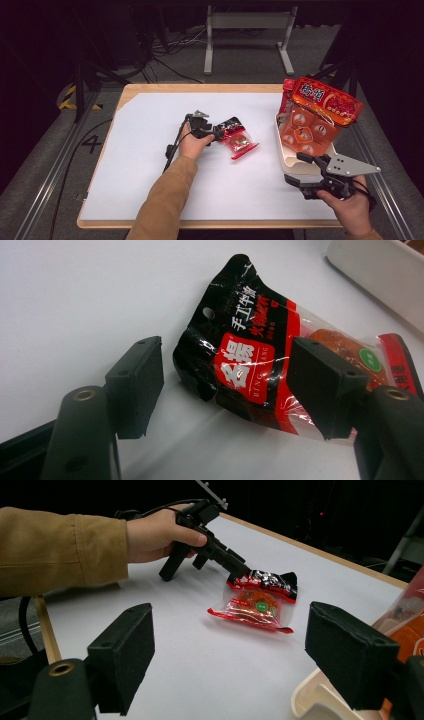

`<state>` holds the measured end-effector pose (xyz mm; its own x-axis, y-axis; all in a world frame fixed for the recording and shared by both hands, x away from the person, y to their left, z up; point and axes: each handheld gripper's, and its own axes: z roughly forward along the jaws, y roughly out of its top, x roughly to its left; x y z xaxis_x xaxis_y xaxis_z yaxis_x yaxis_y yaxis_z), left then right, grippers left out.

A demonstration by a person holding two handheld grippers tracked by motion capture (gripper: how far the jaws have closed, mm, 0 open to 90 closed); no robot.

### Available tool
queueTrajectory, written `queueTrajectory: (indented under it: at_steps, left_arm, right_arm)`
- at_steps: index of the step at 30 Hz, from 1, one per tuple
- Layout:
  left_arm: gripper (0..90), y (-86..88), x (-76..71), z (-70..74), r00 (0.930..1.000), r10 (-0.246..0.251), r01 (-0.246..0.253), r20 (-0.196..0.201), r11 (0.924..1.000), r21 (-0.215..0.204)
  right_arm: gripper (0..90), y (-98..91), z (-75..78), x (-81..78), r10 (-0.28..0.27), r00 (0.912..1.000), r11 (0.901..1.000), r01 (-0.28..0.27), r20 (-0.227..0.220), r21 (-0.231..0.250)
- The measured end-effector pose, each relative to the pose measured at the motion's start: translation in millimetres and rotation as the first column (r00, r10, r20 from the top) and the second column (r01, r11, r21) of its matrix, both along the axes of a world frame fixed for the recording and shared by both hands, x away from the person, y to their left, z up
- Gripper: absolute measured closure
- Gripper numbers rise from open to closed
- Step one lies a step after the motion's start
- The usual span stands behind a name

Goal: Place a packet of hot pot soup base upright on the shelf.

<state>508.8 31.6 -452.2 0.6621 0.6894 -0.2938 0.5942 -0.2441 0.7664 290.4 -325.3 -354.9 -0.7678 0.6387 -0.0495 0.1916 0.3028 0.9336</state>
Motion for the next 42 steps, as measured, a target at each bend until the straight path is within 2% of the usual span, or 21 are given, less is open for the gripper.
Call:
queueTrajectory:
  at_steps: [1, 3, 4, 8, 9, 12, 14, 16, 19, 25, 30, 35, 36, 38, 40, 42]
  left_arm:
    - [32.5, -0.5, 0.7, 0.0, 1.0000, -0.007, 0.007, -0.004, 0.9999, 0.008]
    - [32.5, -6.4, 1.7, -0.3, 0.9991, -0.039, 0.040, -0.017, 0.9978, 0.053]
    - [32.5, -10.2, 1.3, 0.0, 0.9989, -0.046, 0.046, -0.009, 0.9953, 0.085]
    - [29.6, -15.2, 0.2, 0.4, 0.9988, -0.048, 0.047, 0.006, 0.9925, 0.113]
    - [32.4, -13.2, 0.6, 0.4, 0.9993, -0.038, 0.037, 0.001, 0.9937, 0.106]
    - [40.4, -12.2, 0.0, 0.8, 0.9993, -0.035, 0.033, 0.013, 0.9912, 0.128]
    - [43.8, -13.4, -1.1, 1.3, 0.9988, -0.036, 0.031, 0.032, 0.9870, 0.158]
    - [45.1, -14.7, -1.9, 1.7, 0.9988, -0.034, 0.028, 0.036, 0.9856, 0.167]
    - [51.7, -16.1, -3.3, 2.1, 0.9983, -0.034, 0.024, 0.047, 0.9820, 0.188]
    - [64.8, -20.3, -6.1, 1.5, 0.9948, -0.033, 0.009, 0.097, 0.9709, 0.239]
    - [80.9, -21.6, -7.2, 1.3, 0.9938, -0.054, 0.030, 0.097, 0.9714, 0.236]
    - [87.2, -20.5, -7.2, 1.9, 0.9954, -0.056, 0.038, 0.077, 0.9756, 0.216]
    - [87.5, -18.7, -8.0, 4.0, 0.9960, -0.055, 0.040, 0.070, 0.9793, 0.198]
    - [87.8, -17.5, -8.6, 6.0, 0.9954, -0.057, 0.042, 0.077, 0.9819, 0.185]
    - [87.9, -14.4, -10.3, 13.6, 0.9942, -0.062, 0.048, 0.088, 0.9874, 0.151]
    - [88.0, -11.3, -13.1, 23.0, 0.9937, -0.061, 0.052, 0.093, 0.9940, 0.096]
  right_arm:
    - [20.8, -0.3, -0.3, -0.1, -0.001, 1.0000, 1.0000, 0.001, -0.001, 0.000]
    - [20.8, -0.4, -0.7, -0.8, -0.004, 1.0000, 1.0000, 0.004, -0.006, -0.002]
    - [20.7, -0.4, -0.8, -1.0, -0.002, 1.0000, 1.0000, 0.002, -0.005, -0.004]
    - [20.7, -0.7, -0.5, -2.2, -0.001, 1.0000, 1.0000, 0.001, -0.004, -0.002]
    - [20.6, -1.7, -0.6, -2.4, -0.004, 1.0000, 1.0000, 0.004, -0.004, -0.004]
    - [20.6, -2.1, -1.1, -2.2, -0.006, 1.0000, 1.0000, 0.006, -0.006, -0.005]
    - [20.6, -1.7, -2.0, -1.7, -0.004, 1.0000, 0.9999, 0.004, -0.009, -0.010]
    - [20.6, -1.2, -2.4, -1.5, -0.003, 1.0000, 0.9999, 0.002, -0.009, -0.012]
    - [20.6, -0.7, -3.6, -0.9, 0.000, 0.9999, 0.9999, 0.000, -0.016, -0.015]
    - [20.6, -0.4, -4.3, -0.4, 0.001, 0.9998, 0.9999, -0.001, -0.018, -0.015]
    - [20.7, -1.1, -3.6, -1.3, 0.000, 0.9999, 0.9999, 0.000, -0.017, -0.016]
    - [20.7, -1.2, -3.3, -1.2, 0.002, 0.9999, 0.9999, -0.002, -0.015, -0.012]
    - [20.7, -2.1, -2.9, -1.0, -0.001, 0.9999, 0.9999, 0.001, -0.012, -0.013]
    - [20.7, -2.4, -2.9, -0.9, 0.000, 0.9999, 1.0000, 0.000, -0.013, -0.010]
    - [20.8, -3.1, -3.1, -0.4, -0.003, 0.9999, 1.0000, 0.003, -0.014, -0.005]
    - [20.9, -3.6, -2.9, 0.0, -0.007, 0.9999, 1.0000, 0.007, -0.015, -0.004]
